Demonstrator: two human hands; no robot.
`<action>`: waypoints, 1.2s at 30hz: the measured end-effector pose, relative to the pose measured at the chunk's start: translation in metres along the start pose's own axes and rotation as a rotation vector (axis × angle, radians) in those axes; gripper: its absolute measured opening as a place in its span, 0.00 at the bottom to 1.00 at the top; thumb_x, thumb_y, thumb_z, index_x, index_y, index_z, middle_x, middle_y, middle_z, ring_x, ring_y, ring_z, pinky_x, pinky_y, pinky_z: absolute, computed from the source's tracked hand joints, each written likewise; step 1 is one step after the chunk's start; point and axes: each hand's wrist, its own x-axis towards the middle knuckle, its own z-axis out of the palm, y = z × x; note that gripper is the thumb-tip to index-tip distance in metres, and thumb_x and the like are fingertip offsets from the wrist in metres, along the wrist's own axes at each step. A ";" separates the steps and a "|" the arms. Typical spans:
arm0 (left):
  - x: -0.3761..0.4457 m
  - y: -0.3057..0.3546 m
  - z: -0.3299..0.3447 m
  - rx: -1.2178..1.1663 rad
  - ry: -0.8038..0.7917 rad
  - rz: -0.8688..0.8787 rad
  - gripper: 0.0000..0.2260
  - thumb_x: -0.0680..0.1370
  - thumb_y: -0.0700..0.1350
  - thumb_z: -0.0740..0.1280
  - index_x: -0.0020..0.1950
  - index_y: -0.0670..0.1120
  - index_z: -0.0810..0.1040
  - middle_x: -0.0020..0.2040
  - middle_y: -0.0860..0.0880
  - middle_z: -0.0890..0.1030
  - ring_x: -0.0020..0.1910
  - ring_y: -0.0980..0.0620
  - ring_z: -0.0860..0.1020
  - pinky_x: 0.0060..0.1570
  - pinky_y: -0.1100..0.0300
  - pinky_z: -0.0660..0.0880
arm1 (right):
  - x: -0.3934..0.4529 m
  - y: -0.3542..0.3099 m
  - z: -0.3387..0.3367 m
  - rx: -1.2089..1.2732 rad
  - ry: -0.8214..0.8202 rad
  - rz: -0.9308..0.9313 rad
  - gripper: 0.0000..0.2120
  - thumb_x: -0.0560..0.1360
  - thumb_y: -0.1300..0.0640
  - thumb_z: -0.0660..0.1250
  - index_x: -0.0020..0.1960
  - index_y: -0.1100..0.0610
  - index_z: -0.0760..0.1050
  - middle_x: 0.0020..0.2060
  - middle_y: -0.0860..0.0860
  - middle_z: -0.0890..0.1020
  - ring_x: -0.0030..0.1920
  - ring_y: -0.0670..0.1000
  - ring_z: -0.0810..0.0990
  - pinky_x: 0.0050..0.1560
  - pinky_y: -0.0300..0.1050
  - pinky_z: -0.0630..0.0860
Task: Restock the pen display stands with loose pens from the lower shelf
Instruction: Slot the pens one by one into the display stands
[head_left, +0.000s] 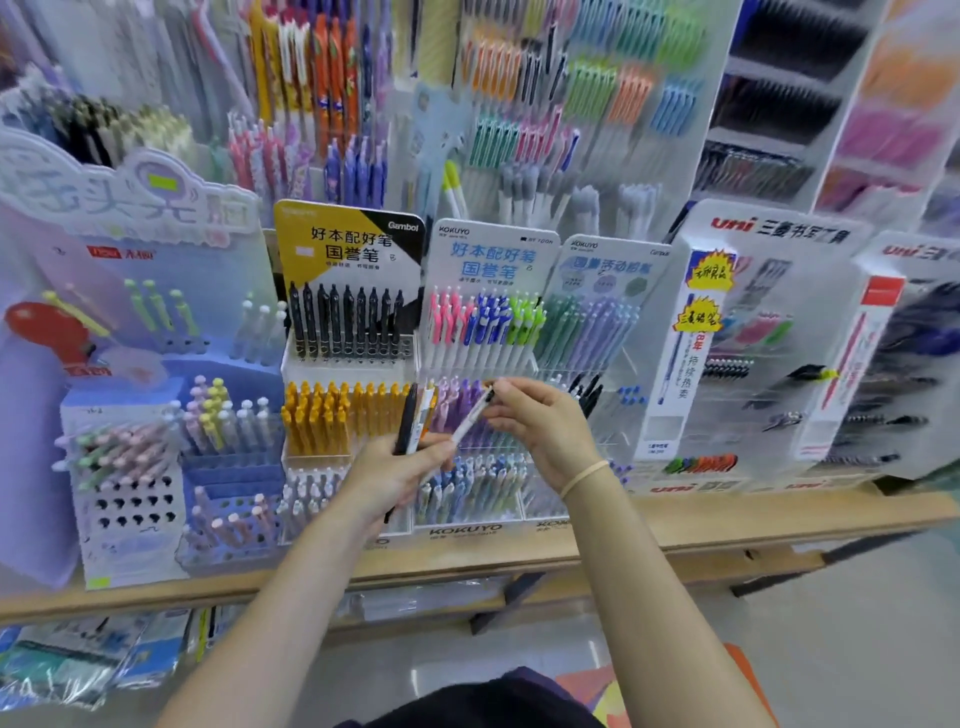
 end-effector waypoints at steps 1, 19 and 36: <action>0.004 0.002 0.008 0.014 -0.006 -0.002 0.07 0.76 0.43 0.74 0.53 0.44 0.83 0.40 0.43 0.83 0.21 0.57 0.64 0.22 0.64 0.60 | 0.001 -0.004 -0.008 -0.007 0.000 -0.008 0.06 0.77 0.62 0.69 0.52 0.64 0.81 0.39 0.54 0.84 0.41 0.53 0.83 0.45 0.42 0.81; 0.110 -0.018 0.349 0.136 -0.039 0.080 0.07 0.78 0.44 0.72 0.55 0.45 0.84 0.24 0.56 0.72 0.22 0.57 0.64 0.28 0.60 0.60 | 0.042 -0.092 -0.375 -0.119 0.281 -0.290 0.05 0.77 0.68 0.68 0.45 0.60 0.81 0.41 0.54 0.85 0.42 0.51 0.83 0.46 0.42 0.80; 0.140 -0.032 0.476 -0.063 0.065 0.065 0.11 0.84 0.46 0.63 0.58 0.38 0.75 0.36 0.46 0.77 0.20 0.54 0.62 0.23 0.63 0.60 | 0.136 -0.086 -0.478 -0.561 0.039 -0.292 0.04 0.73 0.61 0.74 0.47 0.55 0.85 0.40 0.45 0.85 0.43 0.42 0.83 0.49 0.37 0.79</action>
